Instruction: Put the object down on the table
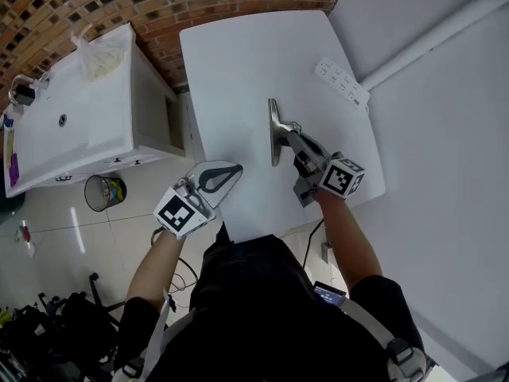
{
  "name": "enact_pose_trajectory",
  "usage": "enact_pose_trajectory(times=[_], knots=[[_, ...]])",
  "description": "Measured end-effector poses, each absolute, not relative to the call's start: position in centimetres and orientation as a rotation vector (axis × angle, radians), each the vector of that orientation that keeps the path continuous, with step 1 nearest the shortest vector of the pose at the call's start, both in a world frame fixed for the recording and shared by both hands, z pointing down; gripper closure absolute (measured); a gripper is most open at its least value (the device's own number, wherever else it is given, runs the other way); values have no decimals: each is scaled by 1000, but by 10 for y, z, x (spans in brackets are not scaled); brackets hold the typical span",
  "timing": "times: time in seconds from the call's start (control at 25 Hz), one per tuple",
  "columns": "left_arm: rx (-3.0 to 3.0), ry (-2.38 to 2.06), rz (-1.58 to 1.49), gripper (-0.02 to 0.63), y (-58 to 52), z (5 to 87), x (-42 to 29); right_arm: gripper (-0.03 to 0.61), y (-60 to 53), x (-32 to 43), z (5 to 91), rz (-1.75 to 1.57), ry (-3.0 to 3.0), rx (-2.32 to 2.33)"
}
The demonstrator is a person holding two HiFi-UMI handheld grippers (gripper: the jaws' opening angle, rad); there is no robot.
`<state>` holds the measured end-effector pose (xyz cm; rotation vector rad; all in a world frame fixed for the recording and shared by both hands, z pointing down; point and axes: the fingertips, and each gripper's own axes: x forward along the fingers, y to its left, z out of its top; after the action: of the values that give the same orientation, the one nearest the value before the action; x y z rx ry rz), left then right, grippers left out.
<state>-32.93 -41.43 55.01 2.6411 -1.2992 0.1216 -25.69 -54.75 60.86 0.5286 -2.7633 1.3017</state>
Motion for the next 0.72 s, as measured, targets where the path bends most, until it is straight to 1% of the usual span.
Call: enact_pose_trajectory(times=[0.4,0.72], knots=[[2646,-1264,88,614,-401,557,-321,563,-587,-274,686,1705,-2442,876],[2622,-1230,115,614,-393,572,-327,563,-595,-277,726,1725,-2332,986]])
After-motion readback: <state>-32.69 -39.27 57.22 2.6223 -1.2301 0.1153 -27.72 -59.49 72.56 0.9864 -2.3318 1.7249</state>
